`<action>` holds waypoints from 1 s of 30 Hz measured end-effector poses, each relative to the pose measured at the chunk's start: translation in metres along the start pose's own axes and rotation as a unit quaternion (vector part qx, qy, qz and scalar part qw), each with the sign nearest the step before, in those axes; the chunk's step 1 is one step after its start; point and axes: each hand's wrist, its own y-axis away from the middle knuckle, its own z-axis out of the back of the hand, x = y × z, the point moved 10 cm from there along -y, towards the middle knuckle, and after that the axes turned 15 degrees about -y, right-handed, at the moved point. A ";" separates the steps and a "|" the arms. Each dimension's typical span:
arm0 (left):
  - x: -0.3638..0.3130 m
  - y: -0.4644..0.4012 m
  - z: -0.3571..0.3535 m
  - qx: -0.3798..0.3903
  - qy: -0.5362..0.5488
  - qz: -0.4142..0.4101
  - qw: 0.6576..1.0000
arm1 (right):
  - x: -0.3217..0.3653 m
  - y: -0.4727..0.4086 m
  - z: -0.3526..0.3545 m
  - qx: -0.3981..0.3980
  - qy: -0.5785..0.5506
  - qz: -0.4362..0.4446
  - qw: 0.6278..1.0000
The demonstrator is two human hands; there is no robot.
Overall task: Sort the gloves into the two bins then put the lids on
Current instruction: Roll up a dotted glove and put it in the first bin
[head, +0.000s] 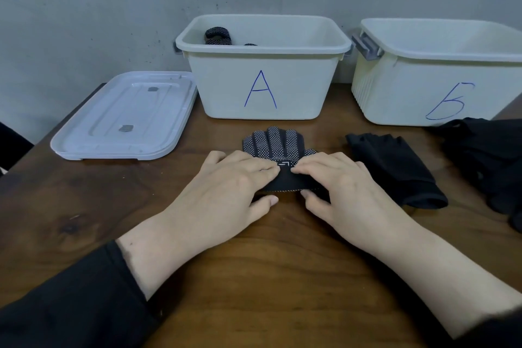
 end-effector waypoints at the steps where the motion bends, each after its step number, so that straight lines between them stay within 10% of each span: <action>1: 0.001 -0.001 0.000 -0.010 0.005 0.004 1.000 | 0.001 -0.001 0.001 -0.013 -0.001 -0.002 1.000; 14: 0.019 0.004 0.013 -0.037 0.158 0.075 0.984 | 0.009 -0.001 0.014 -0.012 -0.065 -0.002 0.998; 21: 0.043 0.002 -0.007 -0.026 0.350 0.201 0.914 | -0.010 -0.015 0.015 -0.061 -0.201 -0.108 0.972; 30: 0.057 0.002 -0.010 -0.066 0.365 0.249 0.895 | 0.002 -0.024 0.013 -0.117 0.001 -0.016 0.993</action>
